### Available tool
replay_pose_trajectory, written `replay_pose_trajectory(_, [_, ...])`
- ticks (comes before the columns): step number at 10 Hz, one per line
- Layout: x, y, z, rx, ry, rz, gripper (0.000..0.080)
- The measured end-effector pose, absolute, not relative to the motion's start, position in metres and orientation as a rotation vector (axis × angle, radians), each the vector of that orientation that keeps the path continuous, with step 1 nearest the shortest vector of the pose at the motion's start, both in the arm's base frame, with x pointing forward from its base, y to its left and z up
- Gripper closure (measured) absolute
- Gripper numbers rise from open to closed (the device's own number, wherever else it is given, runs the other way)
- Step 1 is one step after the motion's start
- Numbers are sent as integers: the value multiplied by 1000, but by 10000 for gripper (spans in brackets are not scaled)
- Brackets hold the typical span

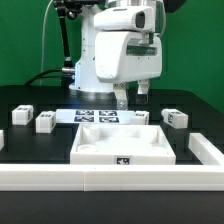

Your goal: Assemble one leg

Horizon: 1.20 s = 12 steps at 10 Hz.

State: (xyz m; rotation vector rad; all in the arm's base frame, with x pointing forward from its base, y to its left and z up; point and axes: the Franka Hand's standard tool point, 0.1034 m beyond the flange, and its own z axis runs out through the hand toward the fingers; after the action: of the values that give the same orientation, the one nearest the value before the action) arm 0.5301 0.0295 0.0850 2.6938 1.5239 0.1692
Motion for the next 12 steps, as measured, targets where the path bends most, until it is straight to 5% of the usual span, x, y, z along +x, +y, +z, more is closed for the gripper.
replay_pose_trajectory(12, [529, 29, 83, 2690, 1530, 171, 150])
